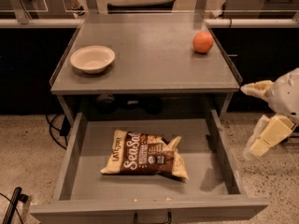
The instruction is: Pick brown chip bag from top drawer and place on counter
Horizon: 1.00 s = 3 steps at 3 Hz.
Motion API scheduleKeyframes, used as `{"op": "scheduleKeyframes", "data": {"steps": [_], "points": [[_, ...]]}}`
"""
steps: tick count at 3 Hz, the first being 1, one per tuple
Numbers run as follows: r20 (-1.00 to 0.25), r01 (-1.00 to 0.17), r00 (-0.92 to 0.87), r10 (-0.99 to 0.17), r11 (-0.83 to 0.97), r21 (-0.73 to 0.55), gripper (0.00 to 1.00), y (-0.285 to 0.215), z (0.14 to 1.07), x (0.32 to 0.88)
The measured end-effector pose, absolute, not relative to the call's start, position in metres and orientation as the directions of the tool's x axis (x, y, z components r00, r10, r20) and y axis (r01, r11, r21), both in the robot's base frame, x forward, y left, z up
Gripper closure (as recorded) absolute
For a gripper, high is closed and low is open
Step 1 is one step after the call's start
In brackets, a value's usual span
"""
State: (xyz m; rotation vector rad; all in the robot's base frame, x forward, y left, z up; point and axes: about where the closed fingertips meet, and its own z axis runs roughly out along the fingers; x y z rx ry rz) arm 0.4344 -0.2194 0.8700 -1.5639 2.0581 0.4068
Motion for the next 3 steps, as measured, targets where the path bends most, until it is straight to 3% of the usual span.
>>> {"op": "scheduleKeyframes", "data": {"steps": [2, 3], "points": [[-0.711, -0.97, -0.212, -0.67, 0.234, 0.069, 0.0, -0.141, 0.827, 0.448], [-0.711, -0.97, -0.212, -0.67, 0.234, 0.069, 0.0, -0.141, 0.827, 0.448]]}}
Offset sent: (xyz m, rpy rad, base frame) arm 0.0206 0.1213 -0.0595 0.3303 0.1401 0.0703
